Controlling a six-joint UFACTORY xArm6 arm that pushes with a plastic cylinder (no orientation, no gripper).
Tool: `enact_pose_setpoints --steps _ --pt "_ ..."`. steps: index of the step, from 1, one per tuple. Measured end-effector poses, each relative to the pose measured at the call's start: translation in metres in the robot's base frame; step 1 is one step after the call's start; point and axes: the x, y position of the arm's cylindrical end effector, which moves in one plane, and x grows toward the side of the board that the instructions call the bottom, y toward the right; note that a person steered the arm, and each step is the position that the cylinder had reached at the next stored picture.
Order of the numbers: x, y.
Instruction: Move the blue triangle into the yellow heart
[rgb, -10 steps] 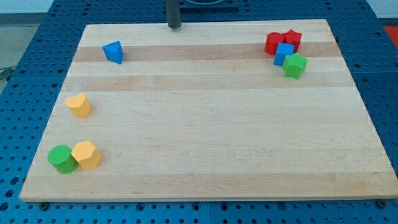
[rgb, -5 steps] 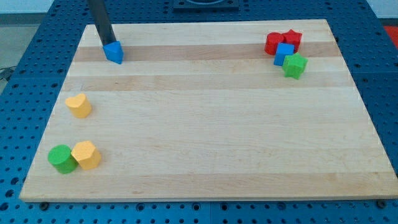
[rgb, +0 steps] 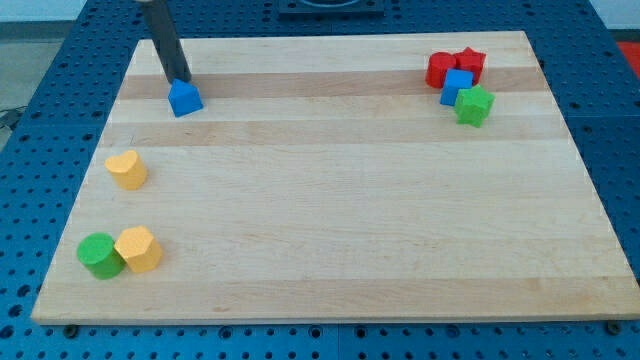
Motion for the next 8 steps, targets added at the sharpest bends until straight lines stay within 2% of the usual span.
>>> enact_pose_setpoints --steps 2,4,6,8 --pt "0.015 -0.003" --pt "0.096 -0.042" --pt "0.100 -0.042" --pt "0.101 -0.071"
